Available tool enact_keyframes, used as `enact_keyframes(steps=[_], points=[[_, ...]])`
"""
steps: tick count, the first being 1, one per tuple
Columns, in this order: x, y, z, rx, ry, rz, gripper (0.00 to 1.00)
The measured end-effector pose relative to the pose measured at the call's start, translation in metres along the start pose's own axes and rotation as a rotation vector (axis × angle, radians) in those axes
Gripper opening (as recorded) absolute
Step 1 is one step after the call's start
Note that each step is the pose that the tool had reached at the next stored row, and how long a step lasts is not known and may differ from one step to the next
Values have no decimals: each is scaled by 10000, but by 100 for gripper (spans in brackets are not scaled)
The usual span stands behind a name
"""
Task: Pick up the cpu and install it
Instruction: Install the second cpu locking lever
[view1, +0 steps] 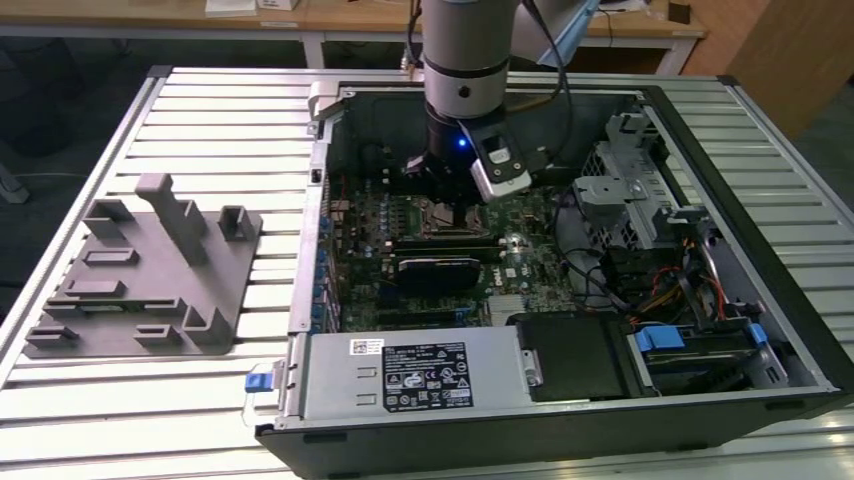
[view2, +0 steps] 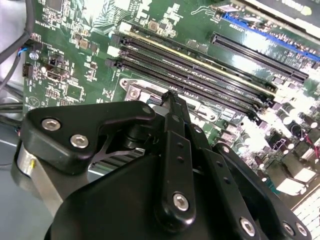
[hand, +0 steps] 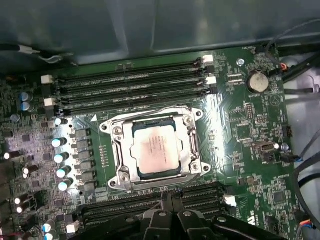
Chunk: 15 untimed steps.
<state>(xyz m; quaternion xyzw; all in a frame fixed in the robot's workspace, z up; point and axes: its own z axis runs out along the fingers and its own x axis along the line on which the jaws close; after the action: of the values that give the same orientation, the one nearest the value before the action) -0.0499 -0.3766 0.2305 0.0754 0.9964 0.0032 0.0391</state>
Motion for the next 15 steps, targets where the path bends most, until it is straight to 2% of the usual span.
enact_keyframes(steps=[5,15], points=[[5,-4,23,-47,8,-618,11],[113,-51,73,-63,10,-714,11]])
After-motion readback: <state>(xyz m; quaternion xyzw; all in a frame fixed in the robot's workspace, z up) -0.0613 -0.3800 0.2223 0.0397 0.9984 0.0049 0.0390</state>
